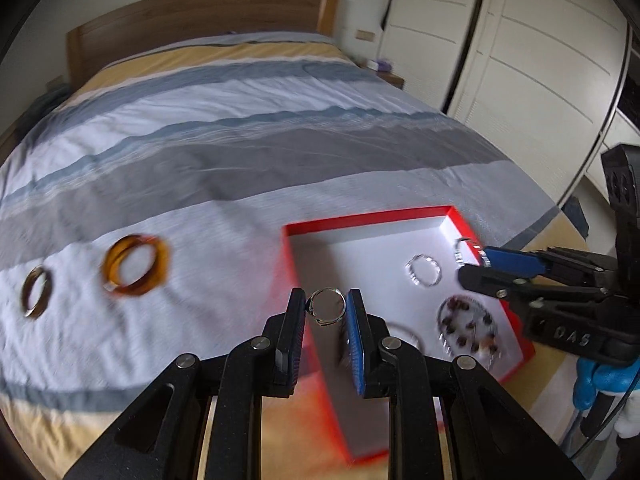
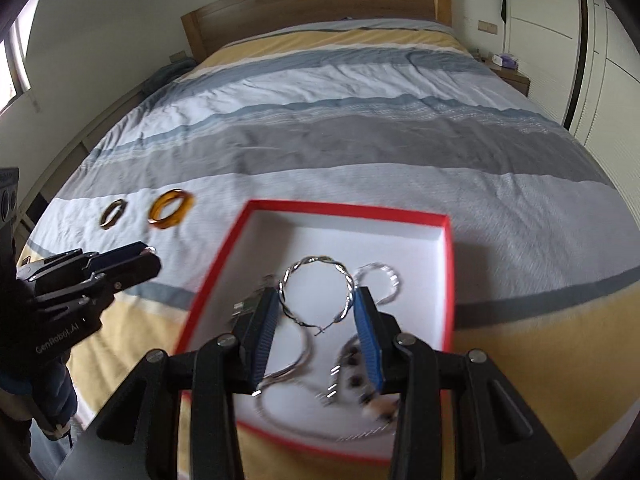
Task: Organize jewelry
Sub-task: 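Carry the ring with the left tool while the right tool carries the hoop into the box, then open the right tool to drop the hoop while the left tool lowers and releases the ring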
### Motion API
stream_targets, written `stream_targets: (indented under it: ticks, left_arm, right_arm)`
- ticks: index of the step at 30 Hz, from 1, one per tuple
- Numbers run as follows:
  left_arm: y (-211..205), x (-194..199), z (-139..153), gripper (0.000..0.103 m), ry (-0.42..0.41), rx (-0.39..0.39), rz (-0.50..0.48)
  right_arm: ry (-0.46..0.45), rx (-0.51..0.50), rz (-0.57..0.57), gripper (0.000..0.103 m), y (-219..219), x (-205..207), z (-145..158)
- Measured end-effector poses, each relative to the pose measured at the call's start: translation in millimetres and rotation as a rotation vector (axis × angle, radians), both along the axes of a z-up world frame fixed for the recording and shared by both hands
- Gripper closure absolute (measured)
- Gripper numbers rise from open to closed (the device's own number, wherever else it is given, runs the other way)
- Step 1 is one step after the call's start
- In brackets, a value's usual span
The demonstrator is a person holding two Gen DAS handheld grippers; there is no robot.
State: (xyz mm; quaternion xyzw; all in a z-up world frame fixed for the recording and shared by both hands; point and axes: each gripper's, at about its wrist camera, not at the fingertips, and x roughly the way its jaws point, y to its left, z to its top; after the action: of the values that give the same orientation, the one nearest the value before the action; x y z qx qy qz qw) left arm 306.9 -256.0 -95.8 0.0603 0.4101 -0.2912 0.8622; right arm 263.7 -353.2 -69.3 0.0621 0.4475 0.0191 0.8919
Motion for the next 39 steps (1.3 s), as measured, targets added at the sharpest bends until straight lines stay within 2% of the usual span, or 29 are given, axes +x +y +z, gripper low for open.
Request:
stream_targets:
  ticks: [7, 15, 28, 39]
  left_arm:
    - [-50.7, 35.8, -35.7, 0.083, 0.053, 0.089, 0.004]
    - [-64.8, 50.9, -63.6, 0.083, 0.097, 0.144, 0.017]
    - [-66.4, 57.9, -80.1, 0.081, 0.108, 0.161, 0.019]
    - [-65.4, 57.7, -82.1, 0.081, 0.112, 0.176, 0.029]
  right_arm:
    - [0.080, -0.009, 0.020, 0.066, -20.1, 41.6, -34.5]
    - [0.155, -0.036, 0.023, 0.066, -29.6, 64.7, -59.8]
    - [0.178, -0.144, 0.091, 0.066, -19.6, 80.8, -70.8]
    - [0.198, -0.166, 0.124, 0.065, -16.3, 83.5, -70.3]
